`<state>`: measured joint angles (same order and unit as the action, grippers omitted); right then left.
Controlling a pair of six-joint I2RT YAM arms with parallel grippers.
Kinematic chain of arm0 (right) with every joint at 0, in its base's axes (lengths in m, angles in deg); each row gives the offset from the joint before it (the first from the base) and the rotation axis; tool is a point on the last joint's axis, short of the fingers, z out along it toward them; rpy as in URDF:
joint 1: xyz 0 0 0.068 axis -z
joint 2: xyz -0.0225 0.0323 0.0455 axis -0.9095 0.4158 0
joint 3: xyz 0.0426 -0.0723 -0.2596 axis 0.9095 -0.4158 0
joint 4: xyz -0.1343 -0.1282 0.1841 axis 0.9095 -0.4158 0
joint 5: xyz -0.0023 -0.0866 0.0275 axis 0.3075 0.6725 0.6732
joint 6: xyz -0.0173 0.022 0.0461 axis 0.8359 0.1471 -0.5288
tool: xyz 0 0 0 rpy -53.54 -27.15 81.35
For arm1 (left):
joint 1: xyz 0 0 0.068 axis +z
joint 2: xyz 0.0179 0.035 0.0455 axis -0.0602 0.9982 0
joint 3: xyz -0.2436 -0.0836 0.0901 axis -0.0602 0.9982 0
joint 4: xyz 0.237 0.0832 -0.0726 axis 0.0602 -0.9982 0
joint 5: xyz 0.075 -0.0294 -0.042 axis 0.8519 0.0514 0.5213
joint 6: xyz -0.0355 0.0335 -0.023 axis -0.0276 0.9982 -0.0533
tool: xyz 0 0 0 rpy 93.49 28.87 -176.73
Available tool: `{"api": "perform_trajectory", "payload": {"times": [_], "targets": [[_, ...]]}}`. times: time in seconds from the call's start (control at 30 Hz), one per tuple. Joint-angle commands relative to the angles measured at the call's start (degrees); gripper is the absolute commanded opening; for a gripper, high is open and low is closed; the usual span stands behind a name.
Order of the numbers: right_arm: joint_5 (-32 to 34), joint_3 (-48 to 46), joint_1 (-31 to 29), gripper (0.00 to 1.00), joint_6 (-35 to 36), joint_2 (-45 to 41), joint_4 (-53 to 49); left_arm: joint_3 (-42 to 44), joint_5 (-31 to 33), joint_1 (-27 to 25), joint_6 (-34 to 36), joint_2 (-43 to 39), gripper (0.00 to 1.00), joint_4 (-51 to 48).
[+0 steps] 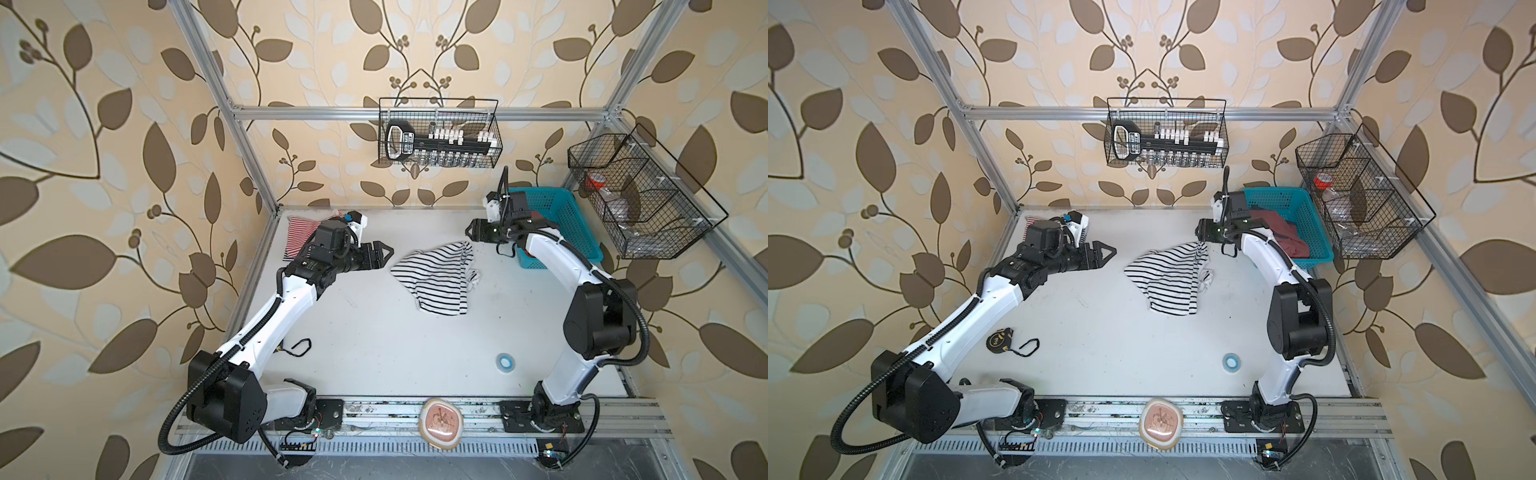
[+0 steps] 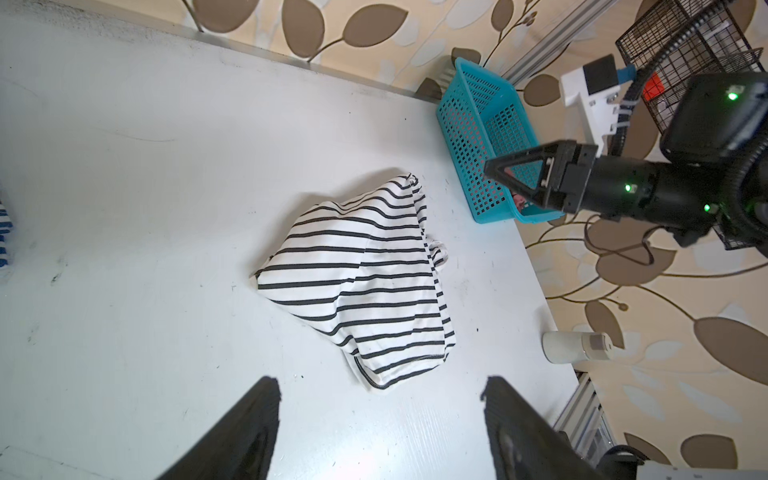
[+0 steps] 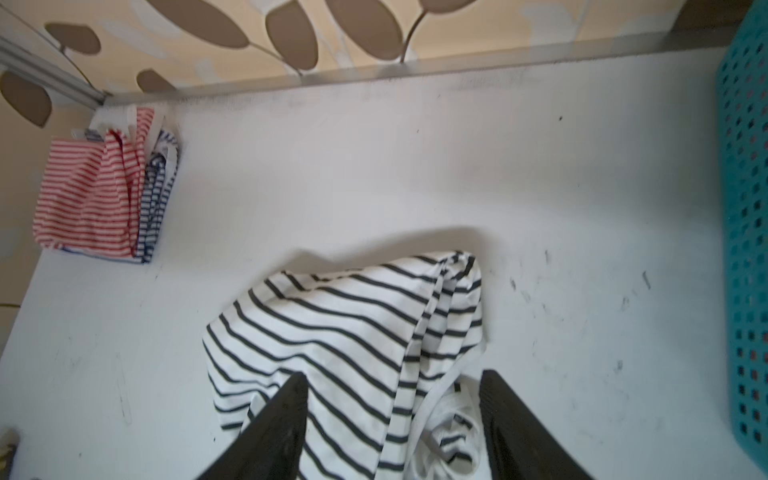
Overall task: Fold and stack the tank tops
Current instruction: 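Lower the striped tank top onto the table center and drag it toward the robot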
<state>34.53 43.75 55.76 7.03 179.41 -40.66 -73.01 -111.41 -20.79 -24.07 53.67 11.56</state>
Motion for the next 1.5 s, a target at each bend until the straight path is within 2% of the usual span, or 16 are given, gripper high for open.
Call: {"api": "perform_trajectory", "payload": {"times": [0.0, 0.13, 0.17, 0.3, 0.43, 0.63, 1.07, 1.27, 1.4, 1.47], "targets": [[4.7, -7.2, -5.9, 0.61, 1.1, -8.3, -1.5, -0.3, 0.3, -0.7, 1.5, -0.2, 0.79, -0.1], [7.9, -18.6, -11.1, 0.38, -1.9, -15.0, -3.3, 0.1, 0.0, -0.8, 1.5, -0.1, 0.79, -0.2], [7.8, -21.1, -11.6, 0.36, -2.9, -16.3, -3.5, 0.2, -0.1, -0.8, 1.5, -0.2, 0.79, -0.2], [7.3, -29.9, -12.7, 0.38, -6.5, -20.6, -4.0, 0.7, -0.4, -0.9, 1.2, -0.4, 0.79, 0.4], [7.5, -32.7, -15.2, 0.44, -7.9, -21.9, -3.9, 0.7, -0.7, -1.2, 0.9, -0.1, 0.79, 0.7], [6.4, -33.6, -16.2, 0.49, -8.3, -18.9, -1.3, 1.0, -0.6, -1.6, 0.8, -0.2, 0.79, 0.2], [3.6, -33.7, -17.0, 0.48, -9.7, -10.5, 4.0, 0.7, 0.2, -1.7, 1.7, -0.2, 0.79, -1.3], [2.8, -33.4, -17.0, 0.42, -9.7, -7.0, 5.1, 0.5, 0.3, -1.7, 2.0, 0.0, 0.79, -1.8], [2.8, -33.1, -17.1, 0.29, -9.5, -6.0, 4.9, 0.2, 0.5, -1.7, 2.3, 0.0, 0.79, -2.3], [2.9, -32.9, -17.1, 0.20, -9.3, -5.8, 4.3, 0.3, 0.5, -1.7, 2.2, 0.1, 0.79, -2.3]]}}
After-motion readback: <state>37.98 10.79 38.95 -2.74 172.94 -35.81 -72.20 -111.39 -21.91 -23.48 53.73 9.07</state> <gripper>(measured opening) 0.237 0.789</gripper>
